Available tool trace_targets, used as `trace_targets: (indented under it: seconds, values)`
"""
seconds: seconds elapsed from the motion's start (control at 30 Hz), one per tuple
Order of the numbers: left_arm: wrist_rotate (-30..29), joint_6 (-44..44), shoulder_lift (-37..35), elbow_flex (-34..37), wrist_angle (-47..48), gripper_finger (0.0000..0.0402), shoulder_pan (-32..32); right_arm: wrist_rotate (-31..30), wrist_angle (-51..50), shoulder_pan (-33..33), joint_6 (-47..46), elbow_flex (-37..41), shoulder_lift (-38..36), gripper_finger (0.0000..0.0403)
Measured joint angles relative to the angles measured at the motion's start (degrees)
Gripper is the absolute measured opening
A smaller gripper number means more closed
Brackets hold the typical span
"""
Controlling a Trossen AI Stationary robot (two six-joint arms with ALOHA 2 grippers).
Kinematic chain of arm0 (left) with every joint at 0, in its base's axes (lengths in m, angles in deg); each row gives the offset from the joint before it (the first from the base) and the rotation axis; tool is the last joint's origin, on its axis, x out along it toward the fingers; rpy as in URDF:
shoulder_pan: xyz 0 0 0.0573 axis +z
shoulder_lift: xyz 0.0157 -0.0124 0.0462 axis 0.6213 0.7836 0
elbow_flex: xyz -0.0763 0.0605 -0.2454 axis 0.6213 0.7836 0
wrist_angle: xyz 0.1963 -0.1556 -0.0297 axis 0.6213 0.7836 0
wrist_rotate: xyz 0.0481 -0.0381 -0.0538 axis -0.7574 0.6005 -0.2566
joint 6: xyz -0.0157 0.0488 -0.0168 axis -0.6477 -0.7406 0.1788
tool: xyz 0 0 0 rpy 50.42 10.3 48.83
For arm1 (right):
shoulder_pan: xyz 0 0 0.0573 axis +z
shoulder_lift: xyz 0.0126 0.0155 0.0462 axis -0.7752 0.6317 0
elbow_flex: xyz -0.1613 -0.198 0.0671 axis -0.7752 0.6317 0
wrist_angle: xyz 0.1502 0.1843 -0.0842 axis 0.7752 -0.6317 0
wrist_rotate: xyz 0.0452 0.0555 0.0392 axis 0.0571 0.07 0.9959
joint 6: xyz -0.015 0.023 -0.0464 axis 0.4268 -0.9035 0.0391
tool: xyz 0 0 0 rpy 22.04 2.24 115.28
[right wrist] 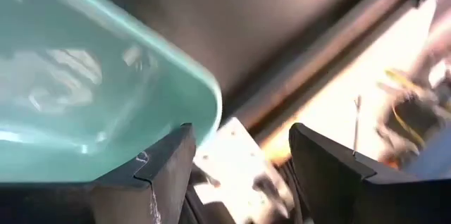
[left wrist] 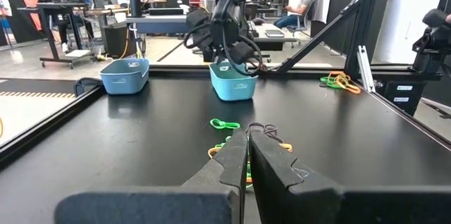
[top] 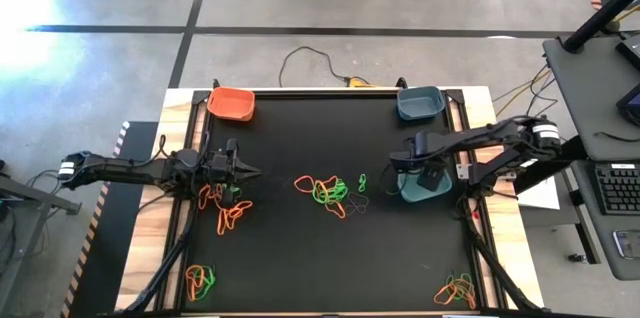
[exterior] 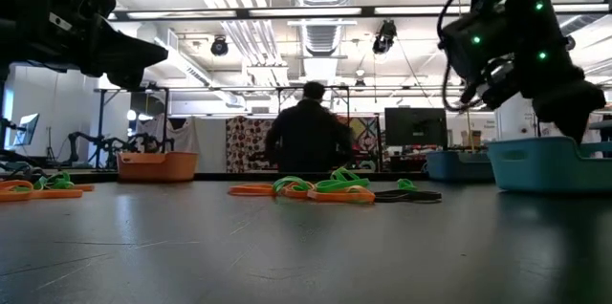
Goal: Sort rubber bands into baskets
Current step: Put the orange rubber band into the green bin
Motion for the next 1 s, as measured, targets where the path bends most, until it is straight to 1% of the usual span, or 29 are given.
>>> trace_targets:
  seconds: [0.1, 0.13, 0.23, 0.33, 0.47, 0.63, 0.7, 0.77, 0.83, 0.9, 0.93, 1.0]
  values:
    - [-0.01, 0.00, 0.00, 0.00, -0.04, 0.0002, 0.00, 0.37, -7.36, 1.41, -3.17, -1.80, 0.01, 0.0224]
    - [0.00, 0.01, 0.00, 0.00, -0.04, 0.0002, 0.00, 1.28, -7.50, 2.75, -3.21, -2.69, -0.21, 0.0224]
    - [0.00, -0.01, 0.06, 0.00, -0.05, 0.0002, 0.00, 9.25, -4.70, 8.18, -1.76, -6.38, -2.25, 0.0224]
    - [0.00, 0.00, 0.12, 0.00, -0.06, 0.0002, 0.00, 12.97, -1.29, 15.67, -6.58, -11.14, -2.62, 0.0224]
    - [0.01, 0.01, 0.22, 0.00, 0.03, 0.0002, 0.00, 18.37, 2.99, 29.26, -18.53, -15.47, -1.47, 0.0224]
    - [0.01, 0.00, 0.22, 0.00, -0.04, 0.0002, -0.02, 26.98, 12.98, 45.47, -38.47, -19.44, 4.50, 0.0224]
    - [-0.01, 0.00, 0.28, 0.00, -0.04, 0.0002, -0.01, 31.41, 16.55, 50.64, -46.53, -21.08, 8.20, 0.0224]
    - [-0.01, 0.01, 0.28, 0.00, 0.00, 0.0002, -0.02, 37.11, 19.75, 54.60, -53.59, -22.18, 12.04, 0.0224]
    - [0.01, 0.00, 0.28, 0.00, -0.04, 0.0002, -0.02, 44.50, 22.75, 56.89, -58.75, -22.39, 15.62, 0.0224]
    - [-0.01, 0.00, 0.28, 0.00, -0.04, 0.0002, -0.02, 51.15, 25.24, 57.74, -61.26, -22.01, 18.88, 0.0224]
    - [0.00, 0.01, 0.28, 0.00, -0.04, 0.0002, -0.02, 53.09, 25.96, 57.81, -61.41, -21.90, 20.35, 0.0224]
    - [0.00, 0.01, 0.28, 0.00, -0.04, 0.0002, -0.02, 54.08, 26.25, 57.71, -59.53, -21.82, 22.74, 0.0224]
